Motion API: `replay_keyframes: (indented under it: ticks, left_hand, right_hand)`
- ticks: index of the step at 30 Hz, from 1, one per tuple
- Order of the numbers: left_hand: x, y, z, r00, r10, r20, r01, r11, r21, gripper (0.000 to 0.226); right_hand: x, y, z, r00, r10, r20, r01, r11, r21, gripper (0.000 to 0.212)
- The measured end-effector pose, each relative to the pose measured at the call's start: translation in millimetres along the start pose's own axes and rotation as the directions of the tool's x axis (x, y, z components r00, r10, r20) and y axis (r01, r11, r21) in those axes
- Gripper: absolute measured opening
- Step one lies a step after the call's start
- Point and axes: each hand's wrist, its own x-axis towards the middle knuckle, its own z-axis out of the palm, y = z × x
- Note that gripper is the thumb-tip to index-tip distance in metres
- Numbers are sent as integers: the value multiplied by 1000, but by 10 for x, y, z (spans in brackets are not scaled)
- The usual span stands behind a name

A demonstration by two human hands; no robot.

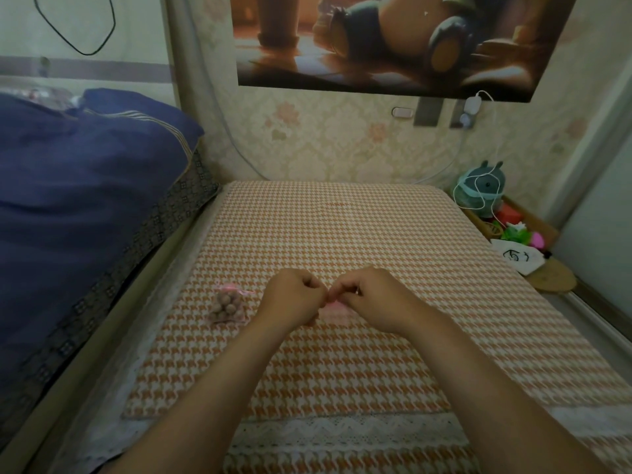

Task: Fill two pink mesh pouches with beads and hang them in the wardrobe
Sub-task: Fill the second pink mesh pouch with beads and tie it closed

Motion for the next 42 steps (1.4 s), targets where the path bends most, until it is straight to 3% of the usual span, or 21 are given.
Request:
replay_keyframes:
  ticks: [8,13,22,26,32,35,40,42]
  left_hand:
    - [-12,29,-43,988,102,116,-90,991,-102,18]
    - [-27,12,-32,972,181,150,-178,983,-34,23]
    - [-42,47,-72,979,93,180,-62,983,-171,31]
    - [-80,41,-91,963,118,243,-93,989,-113,31]
    - [-10,-32,-173,923,224,312,-303,924,232,39]
    - [-20,0,-185,895,233,381,-358,885,298,41]
    - [-67,114,-207,867,219,448,-367,888,276,20]
    - [-58,112,-194,849,259,460,-435,838,331,12]
  right_hand:
    - [-75,-15,-128,999,33,-30,-34,999,-29,18]
    - [-98,0,-189,999,28,33,-26,997,-77,26]
    - [-149,-92,-185,989,54,139,-41,995,-92,35]
    - [-150,-91,-126,981,20,195,15,984,-177,13]
    - [-122,-28,-169,988,-32,153,78,949,-307,21]
    - [-141,-37,-162,988,-83,131,117,952,-282,21]
    - [-165,-2,-185,988,-144,58,155,944,-290,20]
    - [-179,9,-186,987,-151,64,163,939,-302,20]
